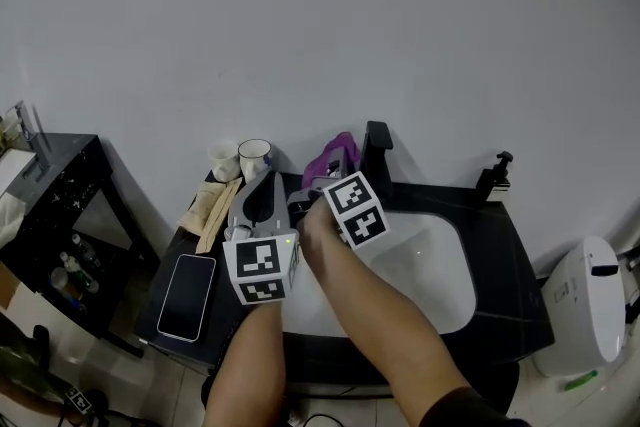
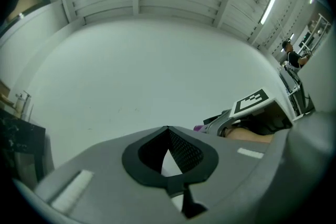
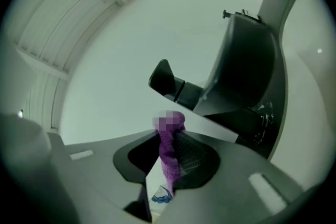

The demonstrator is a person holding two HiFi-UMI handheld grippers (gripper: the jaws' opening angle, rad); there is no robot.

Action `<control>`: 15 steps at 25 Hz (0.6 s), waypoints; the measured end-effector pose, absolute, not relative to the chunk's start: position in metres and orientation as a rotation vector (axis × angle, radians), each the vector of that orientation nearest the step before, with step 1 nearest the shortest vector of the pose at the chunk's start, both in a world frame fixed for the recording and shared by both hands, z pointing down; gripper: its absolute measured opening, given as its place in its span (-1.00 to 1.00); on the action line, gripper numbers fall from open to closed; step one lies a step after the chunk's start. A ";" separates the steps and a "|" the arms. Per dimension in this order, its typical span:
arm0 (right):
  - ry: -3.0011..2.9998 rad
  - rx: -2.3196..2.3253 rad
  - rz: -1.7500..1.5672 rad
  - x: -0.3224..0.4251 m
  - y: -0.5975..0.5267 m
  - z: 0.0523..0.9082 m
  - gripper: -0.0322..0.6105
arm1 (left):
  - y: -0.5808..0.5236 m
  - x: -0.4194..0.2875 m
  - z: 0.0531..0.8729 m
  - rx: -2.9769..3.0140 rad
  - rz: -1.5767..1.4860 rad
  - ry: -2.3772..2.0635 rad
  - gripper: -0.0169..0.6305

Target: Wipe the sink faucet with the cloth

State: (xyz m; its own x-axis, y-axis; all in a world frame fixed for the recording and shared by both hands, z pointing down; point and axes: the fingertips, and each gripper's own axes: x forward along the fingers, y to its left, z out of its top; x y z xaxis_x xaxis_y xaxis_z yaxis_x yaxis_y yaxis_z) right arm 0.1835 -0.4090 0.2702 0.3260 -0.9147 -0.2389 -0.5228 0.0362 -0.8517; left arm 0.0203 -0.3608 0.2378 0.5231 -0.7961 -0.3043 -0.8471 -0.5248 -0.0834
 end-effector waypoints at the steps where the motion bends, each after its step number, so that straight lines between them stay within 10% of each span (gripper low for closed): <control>1: 1.302 -1.616 -0.507 0.187 -0.410 0.270 -0.70 | -0.361 0.020 0.238 -2.557 0.351 1.394 -0.90; 15: 1.166 -1.602 -0.497 0.208 -0.415 0.272 -0.70 | -0.365 0.015 0.238 -2.595 0.394 1.419 -0.90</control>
